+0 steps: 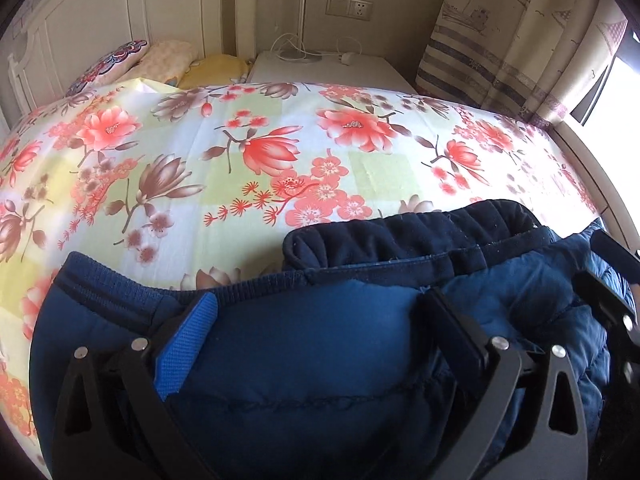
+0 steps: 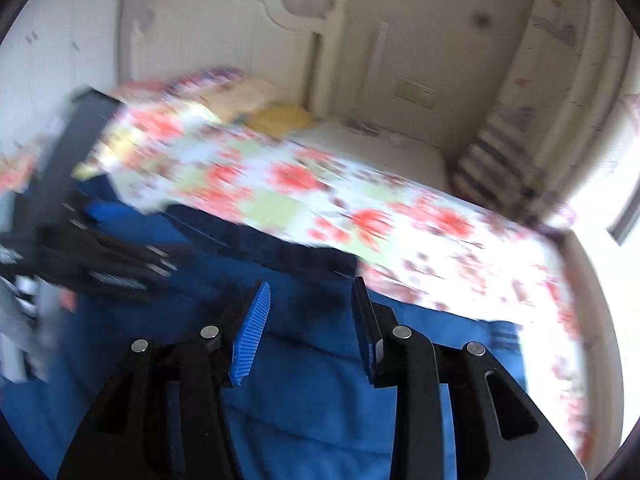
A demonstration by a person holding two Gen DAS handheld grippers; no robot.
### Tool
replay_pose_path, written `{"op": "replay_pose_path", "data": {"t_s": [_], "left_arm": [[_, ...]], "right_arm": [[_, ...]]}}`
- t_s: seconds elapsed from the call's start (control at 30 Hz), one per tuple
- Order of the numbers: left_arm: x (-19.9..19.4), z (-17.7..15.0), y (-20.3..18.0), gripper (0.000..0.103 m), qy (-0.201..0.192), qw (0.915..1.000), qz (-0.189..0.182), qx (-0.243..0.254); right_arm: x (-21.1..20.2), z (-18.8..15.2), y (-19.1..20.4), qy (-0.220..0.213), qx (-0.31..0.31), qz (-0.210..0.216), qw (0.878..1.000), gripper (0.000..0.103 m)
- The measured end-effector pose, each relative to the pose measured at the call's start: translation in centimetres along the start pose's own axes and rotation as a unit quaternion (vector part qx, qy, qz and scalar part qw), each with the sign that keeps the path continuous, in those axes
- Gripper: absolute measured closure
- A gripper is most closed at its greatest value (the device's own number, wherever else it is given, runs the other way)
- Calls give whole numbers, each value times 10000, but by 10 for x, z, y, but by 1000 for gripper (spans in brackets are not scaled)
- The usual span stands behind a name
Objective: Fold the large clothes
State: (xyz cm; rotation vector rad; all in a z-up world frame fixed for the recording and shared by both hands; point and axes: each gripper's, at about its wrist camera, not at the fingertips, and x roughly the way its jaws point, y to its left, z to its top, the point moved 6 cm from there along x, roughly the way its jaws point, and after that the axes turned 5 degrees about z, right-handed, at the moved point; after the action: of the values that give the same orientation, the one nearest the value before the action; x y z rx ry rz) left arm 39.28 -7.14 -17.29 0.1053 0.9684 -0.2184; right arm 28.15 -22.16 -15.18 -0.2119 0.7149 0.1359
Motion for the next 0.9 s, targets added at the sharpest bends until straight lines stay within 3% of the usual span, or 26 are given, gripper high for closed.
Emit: {"op": "replay_pose_path", "data": {"t_s": [0.03,0.07,0.1,0.17,0.27,0.33,0.4,0.43,0.5,0.57,0.63,0.67,0.7,0.77,0.9], "left_arm": [[-4,0,0,2,-3,10000,-17,-4],[-3,1,0,2,-9,10000,-62,-12],[-7,-1,1,2,-13,10000,-75,-21],[-7,-1,2,2,-14,10000,-76,-26],[-6,-1,1,2,-8,10000,-48,-7],[-6,-2,1,2,1,10000,-64,-22],[-6,-2,1,2,0,10000,-75,-27],[-5,-2,1,2,2,10000,-67,-21],[-5,-2,1,2,9,10000,-51,-12],[-5,-2,1,2,8,10000,-35,-4],[-6,-3,1,2,3,10000,-28,-1],[-5,-3,1,2,2,10000,-28,1],[-6,-3,1,2,0,10000,-26,3],[-6,-3,1,2,-4,10000,-58,-19],[-8,-3,2,2,-9,10000,-58,-32]], "right_arm": [[12,-11,-13,361,47,14,9993,66],[23,-19,-26,601,380,513,9961,66],[26,-21,-39,596,764,855,9916,66],[23,-22,-61,558,1171,998,9865,67],[5,-25,-103,282,1465,241,9885,66],[8,-40,-134,440,1824,-198,9820,64],[20,-62,-153,833,2287,-70,9699,63],[17,-63,-154,820,2326,-54,9691,63],[-1,-47,-142,587,1967,-424,9778,62],[-21,-20,-108,171,1515,-187,9881,59],[-28,1,-69,-3,876,29,9961,40],[-24,7,-52,-23,620,117,9980,25],[-13,9,-34,46,354,250,9991,21],[34,-14,-20,822,163,268,9961,21],[34,-25,-31,756,514,509,9945,20]]}}
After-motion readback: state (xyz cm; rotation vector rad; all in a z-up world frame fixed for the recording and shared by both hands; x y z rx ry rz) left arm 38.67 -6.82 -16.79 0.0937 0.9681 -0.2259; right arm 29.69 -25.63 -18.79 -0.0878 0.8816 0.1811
